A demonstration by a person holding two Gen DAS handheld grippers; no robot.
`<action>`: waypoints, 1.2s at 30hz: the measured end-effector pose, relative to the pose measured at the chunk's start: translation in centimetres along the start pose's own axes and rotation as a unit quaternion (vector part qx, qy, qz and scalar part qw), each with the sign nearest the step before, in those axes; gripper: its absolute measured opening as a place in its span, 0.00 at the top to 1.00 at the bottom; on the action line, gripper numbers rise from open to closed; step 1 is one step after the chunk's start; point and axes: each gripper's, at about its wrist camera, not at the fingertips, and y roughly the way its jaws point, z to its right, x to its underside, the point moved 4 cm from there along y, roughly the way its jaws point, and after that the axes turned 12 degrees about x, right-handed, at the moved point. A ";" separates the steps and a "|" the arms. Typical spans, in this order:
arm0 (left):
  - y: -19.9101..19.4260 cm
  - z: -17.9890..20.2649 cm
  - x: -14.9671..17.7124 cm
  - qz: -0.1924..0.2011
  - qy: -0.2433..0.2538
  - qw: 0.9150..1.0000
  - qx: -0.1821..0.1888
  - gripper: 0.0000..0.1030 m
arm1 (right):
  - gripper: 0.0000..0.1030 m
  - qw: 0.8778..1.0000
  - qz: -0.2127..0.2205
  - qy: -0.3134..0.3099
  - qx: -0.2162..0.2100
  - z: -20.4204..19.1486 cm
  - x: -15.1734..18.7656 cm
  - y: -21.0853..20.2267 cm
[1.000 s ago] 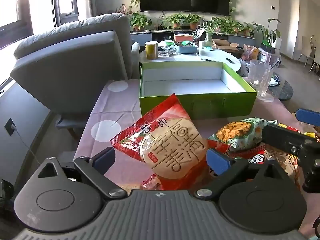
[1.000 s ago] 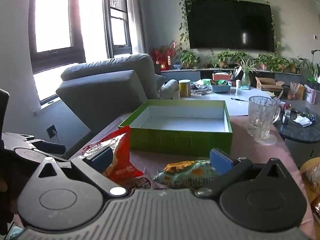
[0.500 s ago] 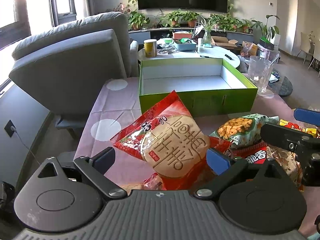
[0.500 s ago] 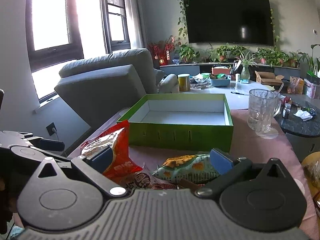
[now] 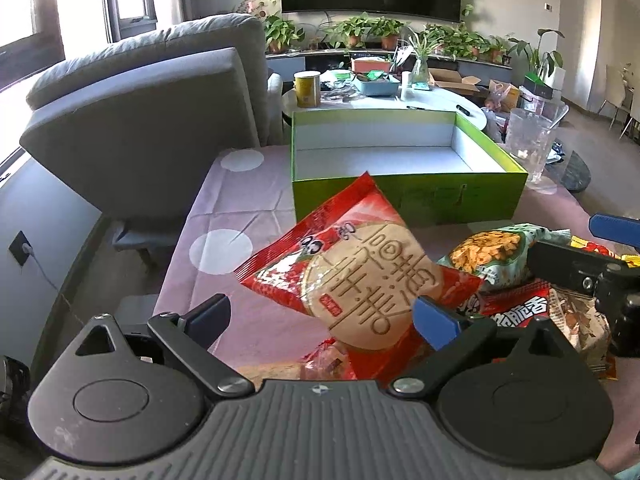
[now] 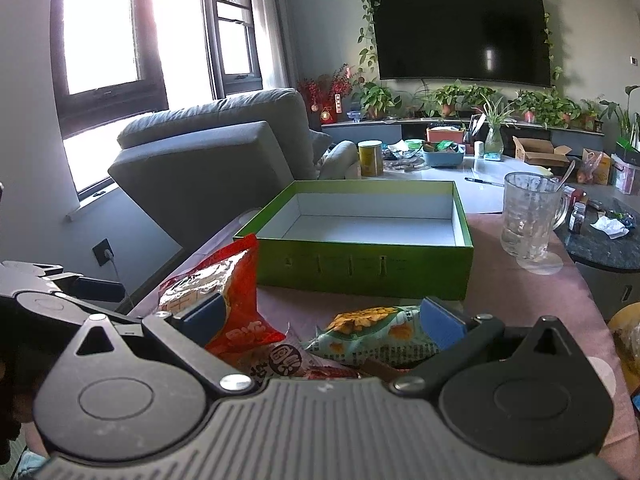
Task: Organize snacks
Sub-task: 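Move the right gripper to the red round biscuit bag, then grasp the red biscuit bag with the right gripper and lift it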
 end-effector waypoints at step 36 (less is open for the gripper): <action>6.1 -1.0 0.3 -0.028 -0.008 0.989 0.147 0.12 | 0.31 0.976 -0.162 -0.003 -0.146 -5.5 -0.3 7.9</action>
